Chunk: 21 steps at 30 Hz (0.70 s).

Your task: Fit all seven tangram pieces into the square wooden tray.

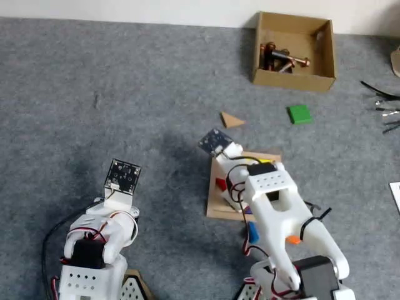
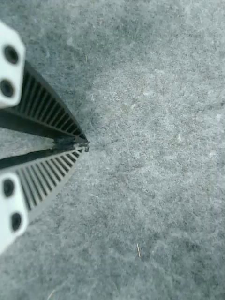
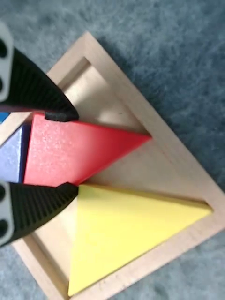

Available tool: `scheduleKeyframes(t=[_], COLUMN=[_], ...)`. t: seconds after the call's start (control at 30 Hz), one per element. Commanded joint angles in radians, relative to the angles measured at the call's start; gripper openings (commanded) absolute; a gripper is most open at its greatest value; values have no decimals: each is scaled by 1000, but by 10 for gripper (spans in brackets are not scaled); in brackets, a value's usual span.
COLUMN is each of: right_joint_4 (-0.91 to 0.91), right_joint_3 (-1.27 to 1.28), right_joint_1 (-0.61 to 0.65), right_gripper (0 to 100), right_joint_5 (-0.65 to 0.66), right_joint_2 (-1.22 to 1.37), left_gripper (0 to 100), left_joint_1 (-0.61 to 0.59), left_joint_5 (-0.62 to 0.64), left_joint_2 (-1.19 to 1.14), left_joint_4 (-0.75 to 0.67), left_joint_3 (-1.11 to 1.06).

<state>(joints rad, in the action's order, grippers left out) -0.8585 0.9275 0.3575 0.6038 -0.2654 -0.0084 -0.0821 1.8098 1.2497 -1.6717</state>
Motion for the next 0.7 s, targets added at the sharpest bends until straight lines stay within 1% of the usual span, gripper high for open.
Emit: scheduleKeyframes(t=[0.0, 0.13, 0.47, 0.67], right_joint_4=[-99, -148, -153, -208], right_joint_3=[-99, -162, -203, -249], right_joint_1=[5, 5, 7, 24], right_gripper=[5, 5, 5, 5], right_joint_5=[8, 9, 5, 5], right_joint_2=[-2, 4, -4, -2], left_gripper=[11, 11, 11, 11], left_joint_1=[-15, -15, -15, -15], left_joint_5=[6, 6, 6, 6], left_joint_2=[15, 15, 15, 15], left_joint_4=[2, 2, 2, 0], left_joint_3=[-24, -24, -24, -24])
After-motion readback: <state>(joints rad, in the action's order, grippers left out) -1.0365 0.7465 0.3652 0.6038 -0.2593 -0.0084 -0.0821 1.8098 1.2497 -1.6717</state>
